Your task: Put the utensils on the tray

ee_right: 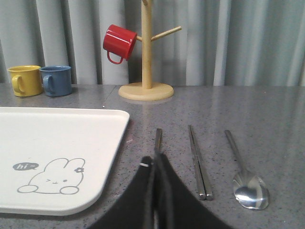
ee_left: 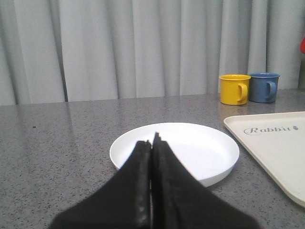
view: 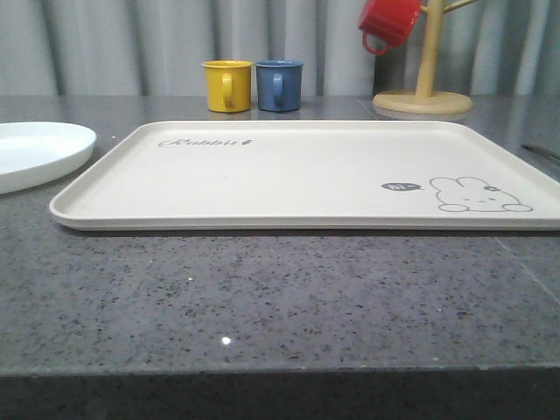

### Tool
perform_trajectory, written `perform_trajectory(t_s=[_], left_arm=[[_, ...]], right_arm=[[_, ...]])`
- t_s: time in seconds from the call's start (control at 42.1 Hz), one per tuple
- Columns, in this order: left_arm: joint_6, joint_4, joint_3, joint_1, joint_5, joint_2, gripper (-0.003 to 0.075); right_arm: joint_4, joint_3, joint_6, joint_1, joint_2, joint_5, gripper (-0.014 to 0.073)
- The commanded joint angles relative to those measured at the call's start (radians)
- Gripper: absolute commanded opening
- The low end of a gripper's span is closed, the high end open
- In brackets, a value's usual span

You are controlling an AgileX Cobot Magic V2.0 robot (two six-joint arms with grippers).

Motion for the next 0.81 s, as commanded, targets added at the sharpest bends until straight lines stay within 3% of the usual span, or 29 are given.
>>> perform_trajectory(t_s=[0.0,0.784], left_arm=[[-0.003,-0.001,0.012,0.006,-0.082,-0.019,-0.0020],[-0.003,-0.001,-0.010,0.006,-0.099,-0.019,-0.0020]], right_arm=[[-0.007,-0.001,-0.005,-0.007,-0.015,-0.075,-0.0118],[-0.002,-0.033,-0.006,-0.008,-0.015,-0.080,-0.0118]])
